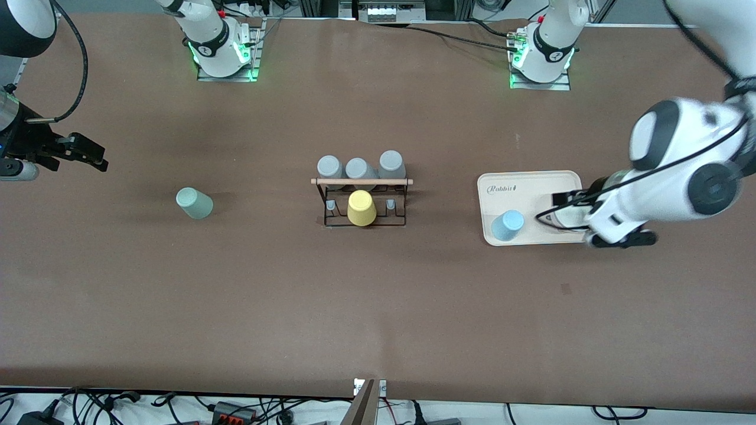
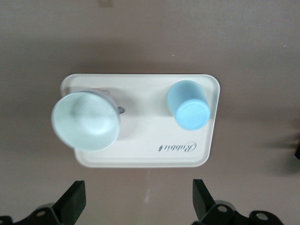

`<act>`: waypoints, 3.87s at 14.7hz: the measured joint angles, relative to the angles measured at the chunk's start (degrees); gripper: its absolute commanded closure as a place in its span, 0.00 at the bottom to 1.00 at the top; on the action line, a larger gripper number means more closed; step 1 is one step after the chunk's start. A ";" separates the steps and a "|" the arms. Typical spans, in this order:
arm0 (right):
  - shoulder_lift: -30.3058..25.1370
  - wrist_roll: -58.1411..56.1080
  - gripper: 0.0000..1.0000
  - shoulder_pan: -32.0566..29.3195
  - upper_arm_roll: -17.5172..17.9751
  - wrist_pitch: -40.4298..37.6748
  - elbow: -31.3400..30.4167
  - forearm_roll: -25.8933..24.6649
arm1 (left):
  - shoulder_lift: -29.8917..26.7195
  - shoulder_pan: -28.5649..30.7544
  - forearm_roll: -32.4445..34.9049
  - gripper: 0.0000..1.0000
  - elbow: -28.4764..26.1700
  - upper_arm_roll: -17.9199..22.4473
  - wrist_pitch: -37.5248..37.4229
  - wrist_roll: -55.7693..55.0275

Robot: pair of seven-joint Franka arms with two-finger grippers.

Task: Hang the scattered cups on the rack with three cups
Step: 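Move the left gripper over the light blue cup on the tray, then lower the left gripper around the light blue cup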

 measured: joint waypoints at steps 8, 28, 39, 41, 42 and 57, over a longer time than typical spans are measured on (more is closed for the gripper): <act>0.00 0.00 0.00 -0.09 0.00 0.14 0.01 0.00 | 7.39 -5.43 0.00 0.00 -1.94 -0.12 6.92 -3.45; 0.21 0.00 0.00 -0.34 0.00 0.12 0.00 0.00 | 10.22 -6.38 0.15 0.00 -3.73 -0.10 12.36 -5.36; 0.20 -0.33 0.00 -0.33 0.33 0.15 0.37 -0.02 | 12.67 -6.26 0.22 0.46 -3.76 -0.01 14.78 -5.39; 0.20 -0.33 0.00 -0.33 0.37 0.15 0.37 -0.02 | 12.60 -6.26 0.22 0.58 -3.67 -0.02 14.79 -5.39; 0.20 -0.33 0.00 -0.33 0.37 0.15 0.36 -0.02 | 12.62 -6.26 0.22 0.61 -3.67 -0.02 14.79 -5.39; 0.56 -0.33 0.00 -0.42 0.38 -1.08 0.35 -0.02 | 5.43 -6.77 0.23 0.99 -0.73 -0.66 3.99 -5.39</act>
